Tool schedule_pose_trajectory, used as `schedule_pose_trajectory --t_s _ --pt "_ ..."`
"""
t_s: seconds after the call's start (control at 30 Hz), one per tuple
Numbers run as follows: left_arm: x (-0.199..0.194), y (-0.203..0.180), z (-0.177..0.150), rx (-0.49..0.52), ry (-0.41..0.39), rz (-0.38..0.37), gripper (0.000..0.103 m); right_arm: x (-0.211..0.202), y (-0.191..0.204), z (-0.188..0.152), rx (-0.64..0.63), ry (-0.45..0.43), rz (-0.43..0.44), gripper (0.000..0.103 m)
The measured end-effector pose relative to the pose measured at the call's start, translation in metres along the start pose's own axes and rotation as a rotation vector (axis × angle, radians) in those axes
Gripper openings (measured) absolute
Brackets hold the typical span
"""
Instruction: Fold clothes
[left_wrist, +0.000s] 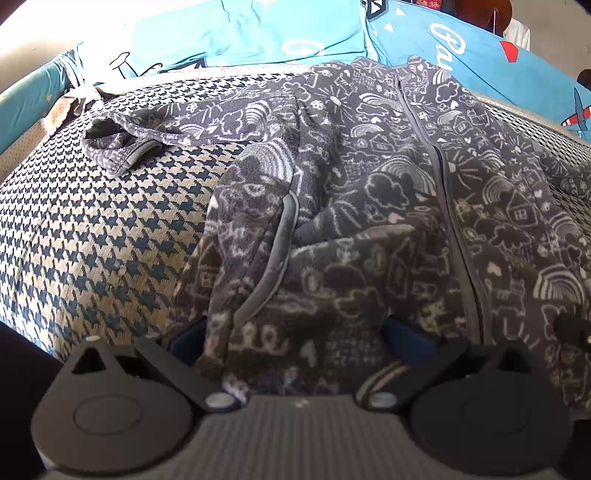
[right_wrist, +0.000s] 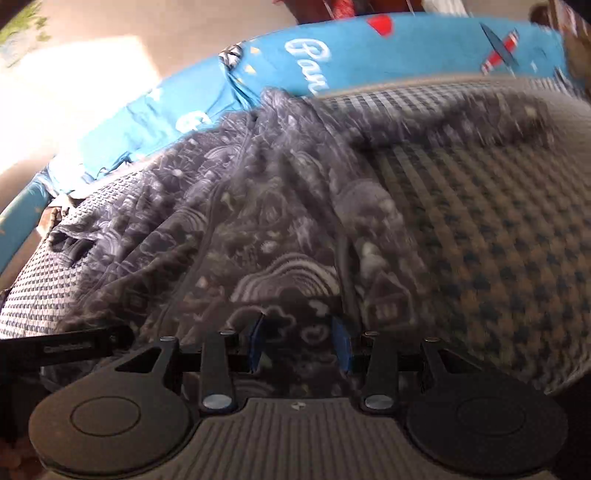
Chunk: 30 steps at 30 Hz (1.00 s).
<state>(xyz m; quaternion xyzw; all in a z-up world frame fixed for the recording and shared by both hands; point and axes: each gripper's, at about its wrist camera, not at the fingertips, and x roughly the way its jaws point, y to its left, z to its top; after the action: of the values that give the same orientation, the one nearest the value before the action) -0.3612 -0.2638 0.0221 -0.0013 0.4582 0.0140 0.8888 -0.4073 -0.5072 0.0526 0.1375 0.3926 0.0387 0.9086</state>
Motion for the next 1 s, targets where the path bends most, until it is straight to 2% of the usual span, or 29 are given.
schedule_pose_trajectory --t_s 0.57,0.8,1.0 --pt "-0.001 -0.001 0.003 -0.016 0.023 0.008 0.103 -0.008 -0.003 0.008 0.014 0.004 0.036 0.041" --pt "0.001 -0.006 0.018 -0.018 0.034 -0.011 0.103 -0.007 -0.011 0.046 0.0 -0.043 0.078 0.042" --pt "0.01 -0.01 0.043 -0.021 0.031 -0.017 0.103 0.011 -0.019 0.088 0.012 -0.058 0.107 0.043"
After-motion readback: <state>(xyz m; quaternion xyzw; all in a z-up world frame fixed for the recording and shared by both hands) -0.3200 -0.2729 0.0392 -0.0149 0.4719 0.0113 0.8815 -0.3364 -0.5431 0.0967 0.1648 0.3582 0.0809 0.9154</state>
